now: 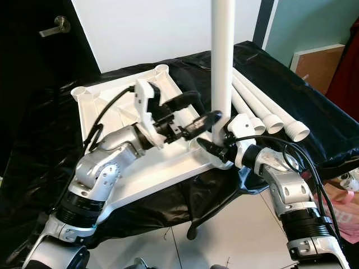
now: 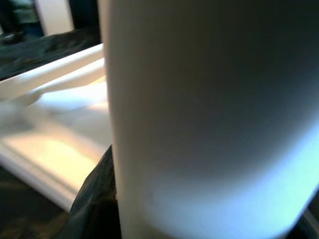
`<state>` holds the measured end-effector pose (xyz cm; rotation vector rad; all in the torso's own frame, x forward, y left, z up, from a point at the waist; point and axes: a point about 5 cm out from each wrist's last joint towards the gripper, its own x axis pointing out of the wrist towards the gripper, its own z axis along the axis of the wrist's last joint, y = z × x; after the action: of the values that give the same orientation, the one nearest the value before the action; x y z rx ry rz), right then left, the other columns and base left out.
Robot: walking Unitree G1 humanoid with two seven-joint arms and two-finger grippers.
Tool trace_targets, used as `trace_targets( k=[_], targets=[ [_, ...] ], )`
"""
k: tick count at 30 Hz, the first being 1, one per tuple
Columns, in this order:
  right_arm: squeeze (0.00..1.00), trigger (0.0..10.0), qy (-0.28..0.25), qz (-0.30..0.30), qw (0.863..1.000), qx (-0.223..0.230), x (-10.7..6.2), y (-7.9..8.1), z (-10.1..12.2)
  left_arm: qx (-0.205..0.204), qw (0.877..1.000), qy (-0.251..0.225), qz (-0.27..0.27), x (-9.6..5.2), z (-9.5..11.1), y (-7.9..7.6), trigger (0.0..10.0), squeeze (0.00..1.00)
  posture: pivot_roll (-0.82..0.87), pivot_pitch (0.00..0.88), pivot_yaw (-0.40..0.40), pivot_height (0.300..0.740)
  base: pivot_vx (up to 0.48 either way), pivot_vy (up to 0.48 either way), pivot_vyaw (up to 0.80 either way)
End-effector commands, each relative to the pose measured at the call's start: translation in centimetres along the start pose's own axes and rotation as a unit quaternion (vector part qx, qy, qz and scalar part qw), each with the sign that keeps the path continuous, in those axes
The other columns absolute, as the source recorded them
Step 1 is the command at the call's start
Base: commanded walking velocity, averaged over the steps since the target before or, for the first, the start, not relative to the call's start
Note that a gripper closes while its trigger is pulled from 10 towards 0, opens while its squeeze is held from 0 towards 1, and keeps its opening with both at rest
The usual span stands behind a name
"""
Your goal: Building children table
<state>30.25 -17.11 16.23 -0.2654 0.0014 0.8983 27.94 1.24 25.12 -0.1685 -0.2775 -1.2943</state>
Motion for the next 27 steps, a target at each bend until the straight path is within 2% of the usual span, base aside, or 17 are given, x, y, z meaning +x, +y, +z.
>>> trace_targets(
  k=[1,5,7,8,12,14,15,16,17,27],
  targets=[
    [0.0,10.0,-0.001,0.019,1.0,-0.005,0.3,0.1,0.5,0.004,0.993,0.002,-0.117,0.3,0.4,-1.4,10.0,0.0,-0.13,0.0,0.034,0.74,0.0,0.0,0.0],
    [0.0,10.0,0.001,0.03,1.0,-0.007,0.4,0.2,0.6,0.008,0.992,0.002,-0.124,0.6,0.6,-1.4,10.0,0.0,-0.13,0.0,0.035,0.74,0.0,0.0,0.0],
    [0.0,10.0,0.008,0.075,0.997,-0.012,0.6,0.9,0.9,0.01,0.992,0.002,-0.125,1.3,1.0,-1.1,10.0,0.0,-0.13,0.0,0.037,0.74,0.0,0.0,0.0],
    [0.0,10.0,0.008,0.075,0.997,-0.012,0.6,0.9,0.9,0.01,0.992,0.002,-0.125,1.3,1.0,-1.1,10.0,0.0,-0.13,0.0,0.037,0.74,0.0,0.0,0.0],
    [0.0,10.0,0.015,0.107,0.994,-0.014,0.7,1.4,1.0,-0.007,0.992,0.005,-0.124,2.0,1.6,-0.7,10.0,0.0,-0.12,0.0,0.041,0.74,0.0,0.0,0.0],
    [0.0,10.0,0.02,0.116,0.993,-0.014,0.7,1.6,1.0,-0.034,0.994,0.005,-0.107,2.3,2.0,-0.2,10.0,0.0,-0.13,0.0,0.043,0.74,0.0,0.0,0.0],
    [0.0,10.0,0.02,0.116,0.993,-0.014,0.7,1.6,1.0,-0.034,0.994,0.005,-0.107,2.3,2.0,-0.2,10.0,0.0,-0.13,0.0,0.043,0.74,0.0,0.0,0.0],
    [0.0,10.0,0.021,0.119,0.993,-0.014,0.7,1.7,1.0,-0.048,0.994,-0.001,-0.103,2.4,2.2,-0.1,9.7,0.0,-0.13,0.0,0.044,0.74,0.0,0.0,0.0],
    [0.0,10.0,0.021,0.119,0.993,-0.015,0.7,1.7,1.0,-0.056,0.993,-0.005,-0.102,2.4,2.4,0.0,0.0,0.0,-0.13,0.0,0.044,0.74,0.0,0.0,0.0],
    [0.0,10.0,0.019,0.122,0.992,-0.012,0.5,1.7,1.3,-0.036,0.994,0.001,-0.101,1.8,2.8,0.1,0.0,0.0,-0.13,0.0,0.047,0.74,0.0,0.0,0.0]
  ],
)
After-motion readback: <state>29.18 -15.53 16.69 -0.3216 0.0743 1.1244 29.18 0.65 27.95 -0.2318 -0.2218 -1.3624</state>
